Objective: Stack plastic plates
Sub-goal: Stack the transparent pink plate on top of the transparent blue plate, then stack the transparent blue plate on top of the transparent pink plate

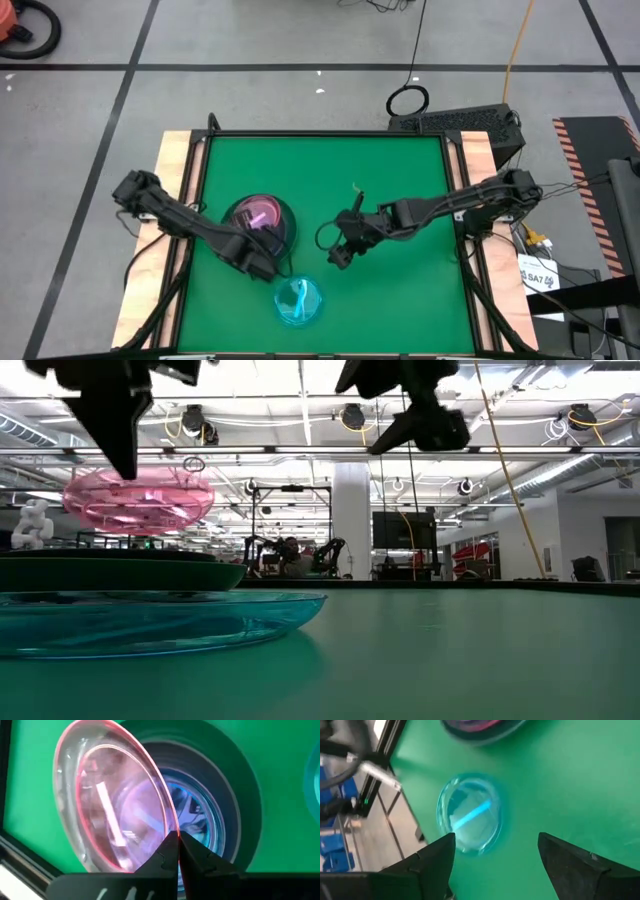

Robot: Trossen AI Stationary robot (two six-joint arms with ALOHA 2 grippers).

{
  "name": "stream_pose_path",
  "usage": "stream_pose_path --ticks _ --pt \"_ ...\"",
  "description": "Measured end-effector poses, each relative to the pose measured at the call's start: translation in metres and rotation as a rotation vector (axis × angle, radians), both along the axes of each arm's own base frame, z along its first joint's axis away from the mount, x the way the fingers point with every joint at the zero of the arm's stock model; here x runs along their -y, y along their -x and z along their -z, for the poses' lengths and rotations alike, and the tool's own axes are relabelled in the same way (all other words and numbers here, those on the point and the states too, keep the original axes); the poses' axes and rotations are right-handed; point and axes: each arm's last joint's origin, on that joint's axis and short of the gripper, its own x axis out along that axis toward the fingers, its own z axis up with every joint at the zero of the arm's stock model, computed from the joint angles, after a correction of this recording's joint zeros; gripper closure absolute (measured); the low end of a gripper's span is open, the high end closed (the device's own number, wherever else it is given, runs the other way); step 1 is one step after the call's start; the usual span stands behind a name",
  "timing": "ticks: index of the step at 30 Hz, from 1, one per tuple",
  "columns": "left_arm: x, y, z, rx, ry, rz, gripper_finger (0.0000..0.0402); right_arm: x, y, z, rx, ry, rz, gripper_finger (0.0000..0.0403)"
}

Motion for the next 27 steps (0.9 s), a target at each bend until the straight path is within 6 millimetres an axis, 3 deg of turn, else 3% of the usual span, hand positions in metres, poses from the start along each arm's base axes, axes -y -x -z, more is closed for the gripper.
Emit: stream_pose_path --ticks 9,19,22,27 --pt "0.018 -0.013 0.042 -0.124 -0.009 -0.097 0.0377 -0.029 0.008 0.0 -0.016 -0.019 -0.065 0.0124" --pt "0.022 -0.012 0.043 -0.089 0.019 -0.187 0.0205 -0.039 0.006 0.004 -0.004 -0.02 -0.08 0.0132" --pt "0.024 -0.014 0.036 -0.103 0.051 -0.206 0.0174 -0.042 -0.001 0.013 0.001 -0.024 -0.083 0.0143" --pt "0.039 -0.025 -0.002 0.022 0.085 -0.158 0.0166 -0.05 -0.011 0.039 -0.074 -0.042 -0.055 0.0157"
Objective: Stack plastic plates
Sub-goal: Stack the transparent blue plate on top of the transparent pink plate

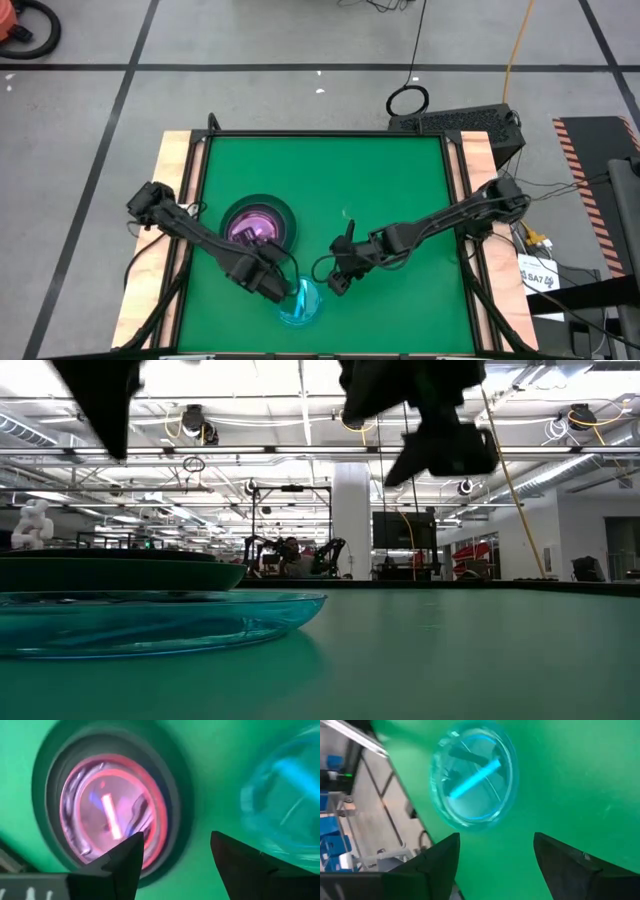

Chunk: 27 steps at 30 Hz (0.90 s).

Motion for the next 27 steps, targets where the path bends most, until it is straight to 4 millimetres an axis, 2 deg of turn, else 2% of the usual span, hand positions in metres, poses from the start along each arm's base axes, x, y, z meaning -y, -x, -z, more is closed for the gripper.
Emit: stream_pose_path --ticks 7,12,18,27 --pt "0.018 -0.001 -0.055 0.167 0.035 -0.019 0.0165 -0.009 -0.016 0.03 -0.025 -0.053 0.025 0.016" --pt "0.026 0.01 -0.078 0.18 0.041 -0.025 0.0165 -0.012 -0.026 0.045 0.002 -0.072 0.035 0.0161" --pt "0.037 0.018 -0.095 0.221 0.074 -0.007 0.0165 -0.014 -0.033 0.071 -0.042 -0.063 0.041 0.0161" --pt "0.045 0.025 -0.096 0.24 0.092 -0.041 0.0165 -0.016 -0.04 0.088 -0.017 -0.061 0.027 0.017"
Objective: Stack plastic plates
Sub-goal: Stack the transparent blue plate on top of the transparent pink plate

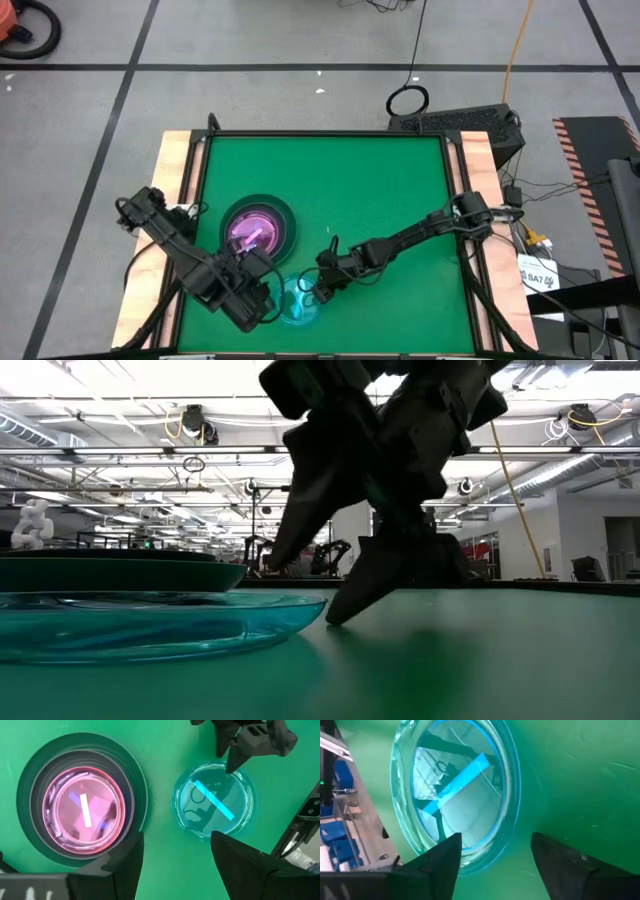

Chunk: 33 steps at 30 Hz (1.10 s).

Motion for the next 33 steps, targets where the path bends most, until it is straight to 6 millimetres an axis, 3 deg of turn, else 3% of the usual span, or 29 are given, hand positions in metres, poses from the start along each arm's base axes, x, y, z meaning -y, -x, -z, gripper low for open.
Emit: stream_pose_path --ticks 6,17,23,33 --pt "0.001 0.001 0.0 0.003 0.005 -0.012 0.0165 -0.002 -0.009 0.014 0.028 -0.045 0.021 0.0228" --pt "0.0 0.0 0.0 0.013 -0.011 -0.013 0.0165 0.003 -0.01 0.018 0.03 -0.027 -0.009 0.0394" --pt "-0.003 0.007 -0.009 0.028 0.0 0.017 0.0165 0.011 -0.015 0.01 0.08 -0.071 -0.006 0.0397" --pt "-0.026 0.036 -0.048 0.21 -0.023 0.032 0.0165 0.039 -0.023 -0.036 0.234 -0.135 0.085 0.04"
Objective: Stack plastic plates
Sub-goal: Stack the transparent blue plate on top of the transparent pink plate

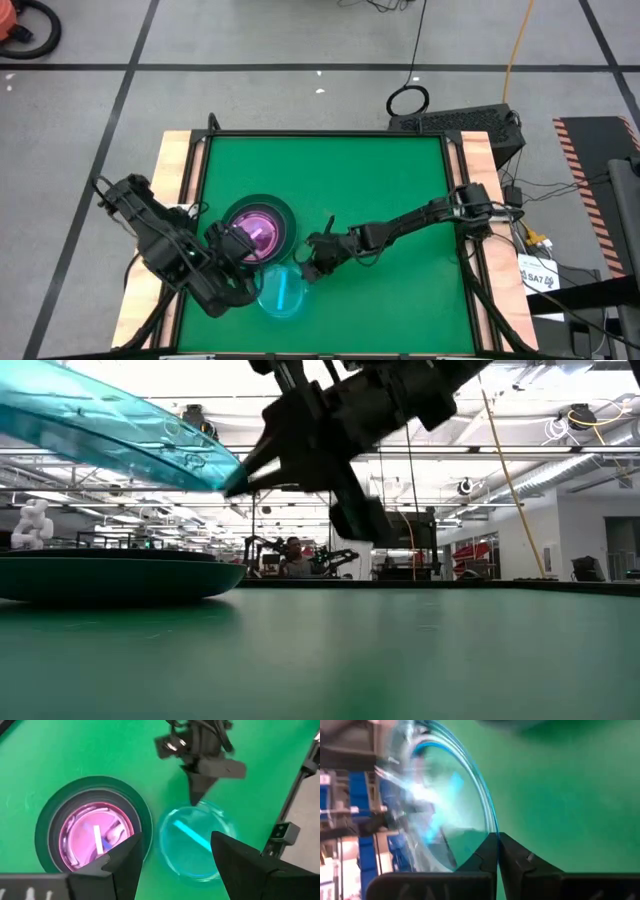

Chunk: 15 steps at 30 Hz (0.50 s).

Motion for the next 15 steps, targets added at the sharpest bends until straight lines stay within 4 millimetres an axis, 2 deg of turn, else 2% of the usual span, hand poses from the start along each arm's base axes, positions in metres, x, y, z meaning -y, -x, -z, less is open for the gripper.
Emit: stream_pose_path --ticks 3,7,12,15 --pt "-0.005 0.006 -0.007 0.023 -0.004 0.021 0.0165 0.014 -0.001 -0.012 0.037 0.014 0.041 0.0401" --pt "-0.014 0.015 -0.017 0.054 -0.013 0.053 0.0165 0.034 -0.006 -0.018 0.048 0.022 0.097 0.0402" --pt "-0.029 0.027 -0.032 0.116 -0.032 0.064 0.0165 0.059 -0.024 -0.041 0.141 0.037 0.157 0.0402" --pt "-0.04 0.037 -0.042 0.175 -0.055 0.058 0.0165 0.074 -0.034 -0.044 0.153 0.045 0.191 0.0402"
